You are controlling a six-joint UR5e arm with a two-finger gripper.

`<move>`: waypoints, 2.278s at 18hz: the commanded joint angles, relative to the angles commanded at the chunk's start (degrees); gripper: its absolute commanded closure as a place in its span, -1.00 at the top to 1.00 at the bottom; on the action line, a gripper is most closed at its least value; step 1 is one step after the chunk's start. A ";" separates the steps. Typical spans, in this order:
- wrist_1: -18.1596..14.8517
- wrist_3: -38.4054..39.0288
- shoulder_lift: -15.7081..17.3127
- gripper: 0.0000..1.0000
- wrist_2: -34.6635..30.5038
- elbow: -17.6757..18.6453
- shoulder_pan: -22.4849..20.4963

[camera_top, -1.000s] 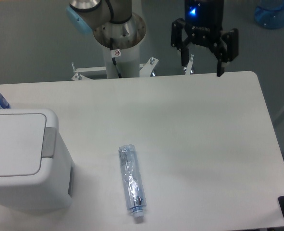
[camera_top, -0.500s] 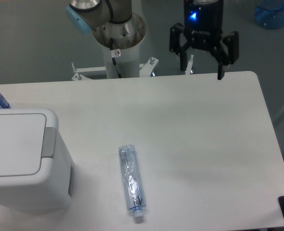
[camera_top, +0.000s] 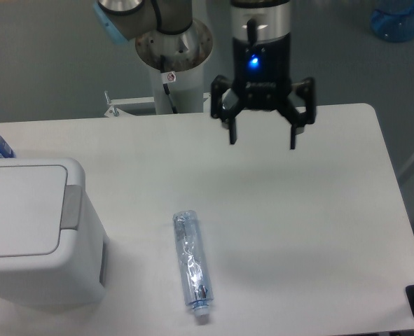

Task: Open the trash can
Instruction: 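Move the open gripper across the table toward the trash can lid, then lower the gripper fingers onto the trash can lid edge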

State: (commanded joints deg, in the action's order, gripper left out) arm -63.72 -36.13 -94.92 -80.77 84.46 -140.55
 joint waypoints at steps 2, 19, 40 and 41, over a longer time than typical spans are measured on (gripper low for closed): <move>-0.09 1.76 -0.26 1.00 0.18 0.09 1.93; 9.23 28.39 -5.98 1.00 0.44 0.70 12.84; 9.14 30.59 -6.24 1.00 0.53 1.58 17.24; 9.14 30.59 -6.33 1.00 0.53 1.58 17.32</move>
State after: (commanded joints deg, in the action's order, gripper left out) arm -54.58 -5.54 -101.25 -80.24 86.04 -123.22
